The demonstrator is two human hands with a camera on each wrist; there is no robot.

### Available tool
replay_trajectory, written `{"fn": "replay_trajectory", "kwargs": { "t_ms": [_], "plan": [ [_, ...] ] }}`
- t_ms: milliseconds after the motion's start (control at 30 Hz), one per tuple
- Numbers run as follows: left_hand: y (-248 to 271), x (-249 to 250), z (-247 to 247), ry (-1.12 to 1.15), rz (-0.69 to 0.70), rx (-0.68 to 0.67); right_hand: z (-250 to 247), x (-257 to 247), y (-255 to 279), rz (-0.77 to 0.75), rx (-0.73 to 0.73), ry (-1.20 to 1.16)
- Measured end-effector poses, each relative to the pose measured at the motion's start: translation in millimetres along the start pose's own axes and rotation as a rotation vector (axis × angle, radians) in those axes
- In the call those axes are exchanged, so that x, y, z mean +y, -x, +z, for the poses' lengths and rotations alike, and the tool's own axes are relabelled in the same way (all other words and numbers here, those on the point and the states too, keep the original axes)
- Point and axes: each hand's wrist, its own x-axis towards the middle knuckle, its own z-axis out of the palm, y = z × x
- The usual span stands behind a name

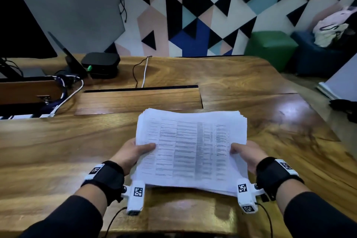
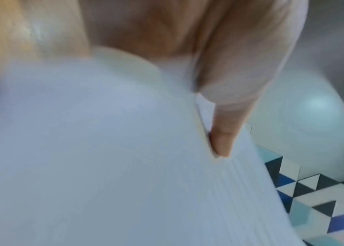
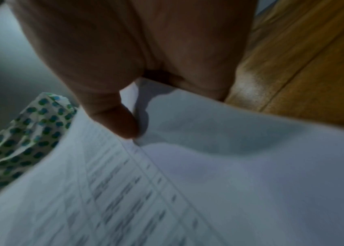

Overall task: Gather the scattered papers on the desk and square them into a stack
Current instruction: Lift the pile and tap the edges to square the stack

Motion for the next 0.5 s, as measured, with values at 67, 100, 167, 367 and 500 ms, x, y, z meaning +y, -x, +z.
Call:
{"fn": "replay_trajectory", "kwargs": {
  "t_ms": [67,100,167,367,500],
  "plan": [
    [0,0,0,0.054,0.006,0.011,-1,-6,2,-0.052,0.064,-0.028],
    [0,1,-2,0.090,-0.015,-0.020,-3,-11,5,-0.062,0.073,-0.052],
    [3,5,-5,0.130,-0.066,-0.091,-9,-15,6,-0.048,0.038,-0.054],
    [-7,-23,0,-0.072,-0.249,0.021,-7,5,2,0.181,-0.078,0.188],
    [-6,-46,-6,0.026,-0.362,0.047,-10,26,6,0.355,-0.182,0.285]
  ]
}}
